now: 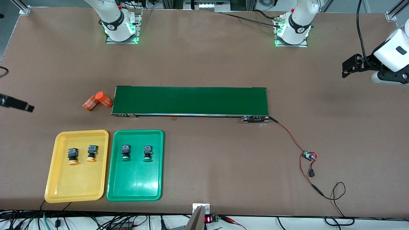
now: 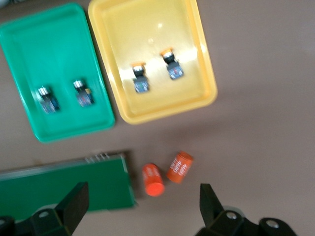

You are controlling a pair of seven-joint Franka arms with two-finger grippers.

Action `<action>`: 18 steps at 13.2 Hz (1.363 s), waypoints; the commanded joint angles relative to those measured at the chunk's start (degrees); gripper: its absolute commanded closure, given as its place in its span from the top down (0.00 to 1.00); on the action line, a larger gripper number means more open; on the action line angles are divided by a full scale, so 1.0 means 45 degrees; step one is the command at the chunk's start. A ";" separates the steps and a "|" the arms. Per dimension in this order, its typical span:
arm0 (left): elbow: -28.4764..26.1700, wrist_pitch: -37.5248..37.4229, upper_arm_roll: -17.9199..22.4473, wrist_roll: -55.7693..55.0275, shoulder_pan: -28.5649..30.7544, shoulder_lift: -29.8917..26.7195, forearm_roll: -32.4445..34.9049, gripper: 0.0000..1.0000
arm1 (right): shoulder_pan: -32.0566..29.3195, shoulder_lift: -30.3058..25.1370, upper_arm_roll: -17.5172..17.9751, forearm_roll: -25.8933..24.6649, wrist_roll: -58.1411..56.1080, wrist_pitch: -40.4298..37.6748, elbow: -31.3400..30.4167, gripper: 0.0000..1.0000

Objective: Sort buttons by color to trays

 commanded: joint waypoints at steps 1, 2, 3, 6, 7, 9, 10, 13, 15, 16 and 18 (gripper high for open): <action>0.0439 -0.0307 0.0001 0.0120 0.0014 0.0189 -0.0215 1.00 | 0.0011 -0.1486 0.0399 -0.0658 -0.0895 -0.0020 -0.1462 1.00; 0.0439 -0.0307 0.0001 0.0120 0.0014 0.0189 -0.0215 1.00 | 0.0012 -0.1856 0.0535 -0.0735 -0.0916 0.0213 -0.1949 1.00; 0.0439 -0.0307 0.0001 0.0120 0.0014 0.0189 -0.0215 1.00 | 0.0012 -0.2150 0.0787 -0.1065 -0.0897 0.0409 -0.2340 1.00; 0.0439 -0.0307 0.0001 0.0120 0.0014 0.0189 -0.0215 1.00 | 0.0129 -0.3107 0.0829 -0.1205 -0.0527 0.1016 -0.3709 1.00; 0.0439 -0.0307 0.0001 0.0120 0.0014 0.0189 -0.0215 1.00 | 0.0129 -0.3303 0.0848 -0.1205 -0.0313 0.0939 -0.3789 1.00; 0.0439 -0.0307 0.0001 0.0120 0.0014 0.0189 -0.0215 1.00 | 0.0090 -0.3714 0.0829 -0.1205 -0.0563 0.0841 -0.4003 1.00; 0.0439 -0.0307 0.0001 0.0120 0.0014 0.0189 -0.0215 1.00 | 0.0109 -0.3909 0.0829 -0.1224 -0.0564 0.0821 -0.4198 1.00; 0.0439 -0.0307 0.0001 0.0120 0.0014 0.0189 -0.0215 1.00 | 0.0167 -0.4106 0.0868 -0.1225 -0.0564 0.0782 -0.4297 1.00; 0.0439 -0.0307 0.0001 0.0120 0.0014 0.0189 -0.0215 1.00 | 0.0226 -0.4164 0.0868 -0.1225 -0.0545 0.0743 -0.4317 1.00; 0.0439 -0.0307 0.0001 0.0120 0.0014 0.0189 -0.0215 1.00 | 0.0265 -0.4184 0.0907 -0.1225 -0.0371 0.0627 -0.4317 1.00; 0.0439 -0.0307 0.0001 0.0120 0.0014 0.0189 -0.0215 1.00 | 0.0227 -0.4204 0.1005 -0.1205 -0.0350 0.0567 -0.4298 1.00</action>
